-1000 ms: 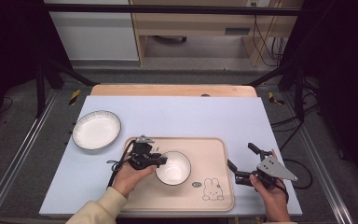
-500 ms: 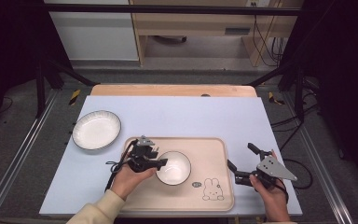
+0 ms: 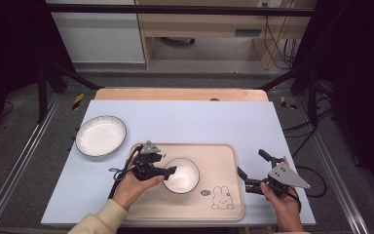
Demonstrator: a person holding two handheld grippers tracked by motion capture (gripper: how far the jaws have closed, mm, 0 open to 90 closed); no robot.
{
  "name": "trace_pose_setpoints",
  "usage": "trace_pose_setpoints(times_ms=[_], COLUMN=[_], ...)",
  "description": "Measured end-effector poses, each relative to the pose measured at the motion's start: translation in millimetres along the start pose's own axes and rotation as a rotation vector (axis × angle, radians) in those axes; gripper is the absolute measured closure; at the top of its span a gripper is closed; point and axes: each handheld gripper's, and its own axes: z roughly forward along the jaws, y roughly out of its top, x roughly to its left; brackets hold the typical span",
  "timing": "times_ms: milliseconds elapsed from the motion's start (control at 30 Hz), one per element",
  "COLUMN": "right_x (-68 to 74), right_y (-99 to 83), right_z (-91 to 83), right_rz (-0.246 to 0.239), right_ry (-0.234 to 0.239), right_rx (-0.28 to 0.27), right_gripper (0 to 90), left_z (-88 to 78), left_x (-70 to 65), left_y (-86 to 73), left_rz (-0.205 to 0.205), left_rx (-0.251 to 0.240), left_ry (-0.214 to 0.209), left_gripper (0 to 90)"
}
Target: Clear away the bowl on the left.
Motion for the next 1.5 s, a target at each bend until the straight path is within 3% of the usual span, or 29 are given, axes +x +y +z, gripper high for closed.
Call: trace_pose_setpoints(times_ms=[300, 533, 800, 1000, 1167, 1500], right_x=[0.3, 0.1, 0.3, 0.3, 0.2, 0.2], right_y=[0.1, 0.0, -0.1, 0.1, 0.2, 0.6], right_z=[0.0, -0.1, 0.3, 0.3, -0.3, -0.9], right_rz=[0.002, 0.0, 0.0, -0.001, -0.001, -0.002], right_ry=[0.0, 0.001, -0.001, 0.0, 0.001, -0.001], right_rx=[0.002, 0.002, 0.0, -0.001, 0.0, -0.006], right_gripper=[4.9, 4.8, 4.8, 4.8, 4.8, 4.8], left_z=[-0.1, -1.4, -3.1, -6.5, -10.3, -25.6], left_x=[-5.0, -7.4, -11.7, -13.3, -12.8, -11.5], left_y=[2.6, 6.2, 9.2, 11.0, 12.2, 13.1], left_rz=[0.057, 0.08, 0.151, 0.182, 0.179, 0.199], left_rx=[-0.011, -0.028, -0.036, -0.073, -0.108, -0.221], left_ry=[0.008, 0.017, 0.035, 0.037, 0.02, -0.026], left_gripper=[12.6, 11.2, 8.8, 6.8, 6.2, 6.1])
